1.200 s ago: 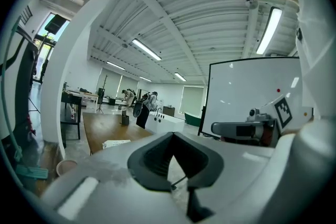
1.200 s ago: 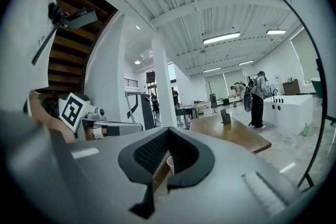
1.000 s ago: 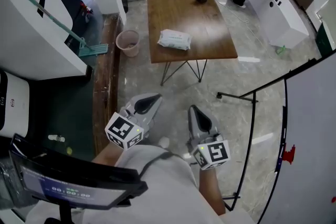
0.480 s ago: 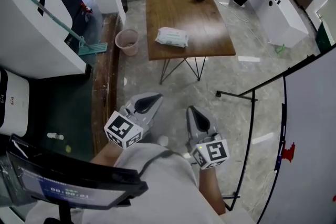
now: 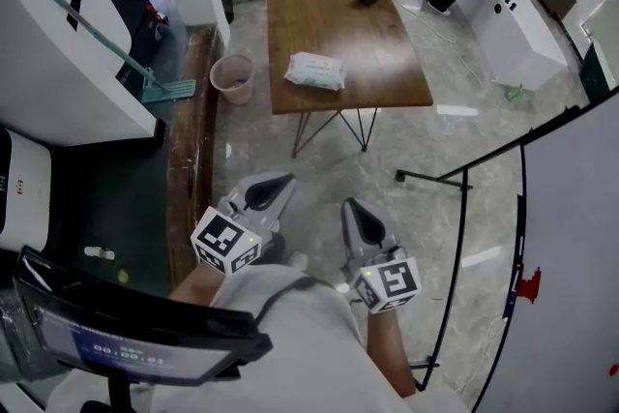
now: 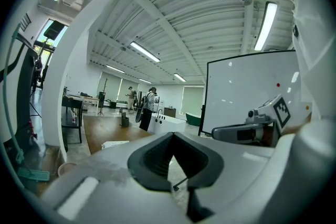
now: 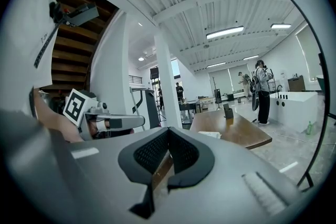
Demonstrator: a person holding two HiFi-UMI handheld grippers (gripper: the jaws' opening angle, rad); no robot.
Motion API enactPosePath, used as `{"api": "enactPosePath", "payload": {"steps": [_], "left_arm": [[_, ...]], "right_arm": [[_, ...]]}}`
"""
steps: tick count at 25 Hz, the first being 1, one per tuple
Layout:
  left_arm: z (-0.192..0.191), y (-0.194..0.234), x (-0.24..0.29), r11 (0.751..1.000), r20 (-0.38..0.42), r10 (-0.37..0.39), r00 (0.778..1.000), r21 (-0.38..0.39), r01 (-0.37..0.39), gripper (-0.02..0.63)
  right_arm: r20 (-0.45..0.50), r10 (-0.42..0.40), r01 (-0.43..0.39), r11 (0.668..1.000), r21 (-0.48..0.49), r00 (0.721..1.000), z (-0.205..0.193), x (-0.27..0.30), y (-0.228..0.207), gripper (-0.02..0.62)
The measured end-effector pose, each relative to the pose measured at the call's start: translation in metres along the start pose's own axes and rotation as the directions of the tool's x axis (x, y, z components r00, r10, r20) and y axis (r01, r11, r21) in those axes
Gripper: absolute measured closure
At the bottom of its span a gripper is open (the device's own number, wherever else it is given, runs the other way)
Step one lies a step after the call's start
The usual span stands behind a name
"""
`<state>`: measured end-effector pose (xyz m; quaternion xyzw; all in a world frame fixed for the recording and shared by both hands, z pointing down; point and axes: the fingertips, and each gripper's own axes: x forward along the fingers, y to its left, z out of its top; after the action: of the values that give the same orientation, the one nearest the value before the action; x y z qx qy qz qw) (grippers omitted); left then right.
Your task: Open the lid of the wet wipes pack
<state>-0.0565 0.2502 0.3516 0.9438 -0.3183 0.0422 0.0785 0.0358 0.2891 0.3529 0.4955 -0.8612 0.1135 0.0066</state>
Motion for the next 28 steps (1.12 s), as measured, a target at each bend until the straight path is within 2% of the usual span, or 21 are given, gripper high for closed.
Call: {"api": "enactPosePath", "payload": {"steps": [4,9,28], "left_arm": [[0.003,-0.004,0.005,1.0,0.002,-0.003,1.0,-0.006,0.003,0.601],[0.007,0.018,0.02,1.0,0.004,-0.019,1.0,-0.023,0.019,0.601],[0.043,0.133,0.112,0.997,0.012,-0.07,0.997,-0.012,0.07,0.601]], "right_arm": [[-0.003,-0.002,0.002,1.0,0.003,1.0,0.005,-0.002,-0.006,0.588],[-0.006,-0.02,0.02,1.0,0.001,1.0,0.011,0.018,-0.017,0.588],[-0.006,-0.058,0.058,0.998,-0.003,0.998,0.049,0.132,-0.079,0.588]]}}
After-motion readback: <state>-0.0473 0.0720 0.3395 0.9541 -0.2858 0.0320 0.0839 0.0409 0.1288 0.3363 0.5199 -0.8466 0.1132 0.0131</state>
